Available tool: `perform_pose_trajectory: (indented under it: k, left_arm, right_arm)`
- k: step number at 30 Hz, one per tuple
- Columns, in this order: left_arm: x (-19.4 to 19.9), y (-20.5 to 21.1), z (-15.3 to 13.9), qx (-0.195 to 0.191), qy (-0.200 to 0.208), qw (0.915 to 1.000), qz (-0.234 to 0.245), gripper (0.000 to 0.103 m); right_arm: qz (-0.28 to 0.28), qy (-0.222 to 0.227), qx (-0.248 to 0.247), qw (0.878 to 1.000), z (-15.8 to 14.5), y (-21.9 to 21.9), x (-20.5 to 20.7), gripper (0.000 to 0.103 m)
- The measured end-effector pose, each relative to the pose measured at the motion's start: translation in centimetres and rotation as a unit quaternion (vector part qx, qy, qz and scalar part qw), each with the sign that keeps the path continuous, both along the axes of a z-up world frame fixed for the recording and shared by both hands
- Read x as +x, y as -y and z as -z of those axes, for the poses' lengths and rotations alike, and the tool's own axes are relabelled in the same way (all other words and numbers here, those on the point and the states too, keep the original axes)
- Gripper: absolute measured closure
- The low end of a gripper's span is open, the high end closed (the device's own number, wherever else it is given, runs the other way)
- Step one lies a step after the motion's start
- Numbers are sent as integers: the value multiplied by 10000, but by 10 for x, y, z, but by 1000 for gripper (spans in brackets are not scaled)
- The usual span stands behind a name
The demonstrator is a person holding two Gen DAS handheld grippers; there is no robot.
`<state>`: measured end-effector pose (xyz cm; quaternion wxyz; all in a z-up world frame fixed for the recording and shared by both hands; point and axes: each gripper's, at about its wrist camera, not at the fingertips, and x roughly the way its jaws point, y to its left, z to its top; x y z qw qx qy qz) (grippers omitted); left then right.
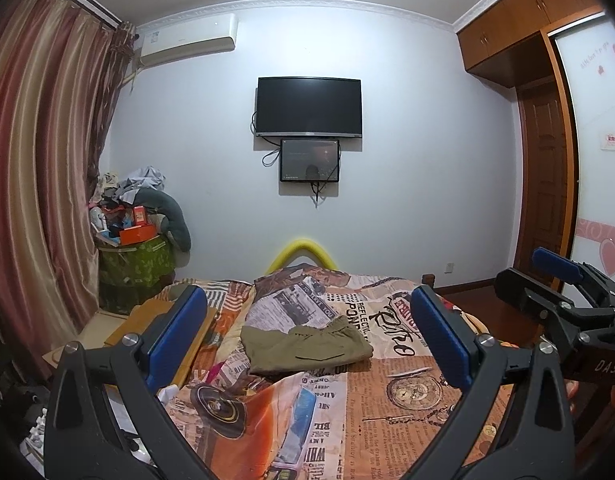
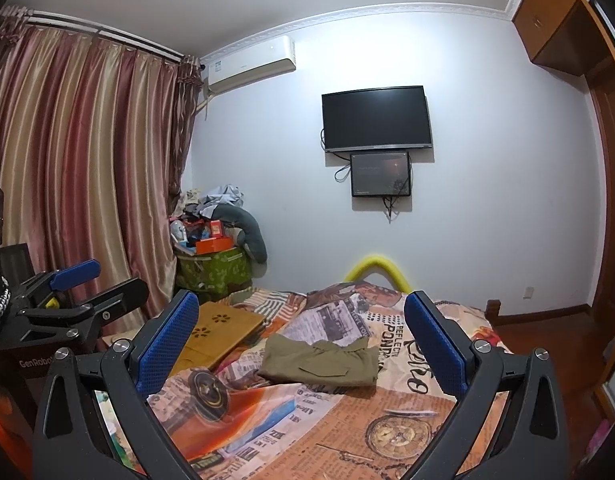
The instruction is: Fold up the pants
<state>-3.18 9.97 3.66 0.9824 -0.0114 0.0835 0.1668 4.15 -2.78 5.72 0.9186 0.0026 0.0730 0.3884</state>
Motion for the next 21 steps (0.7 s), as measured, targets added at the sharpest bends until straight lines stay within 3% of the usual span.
perform_pose_trajectory:
  k: [21]
  left_arm:
    - [4, 0, 3, -30, -38, 9999, 89, 0]
  right_arm:
    - [39, -14, 18, 10000, -3, 2, 0, 1]
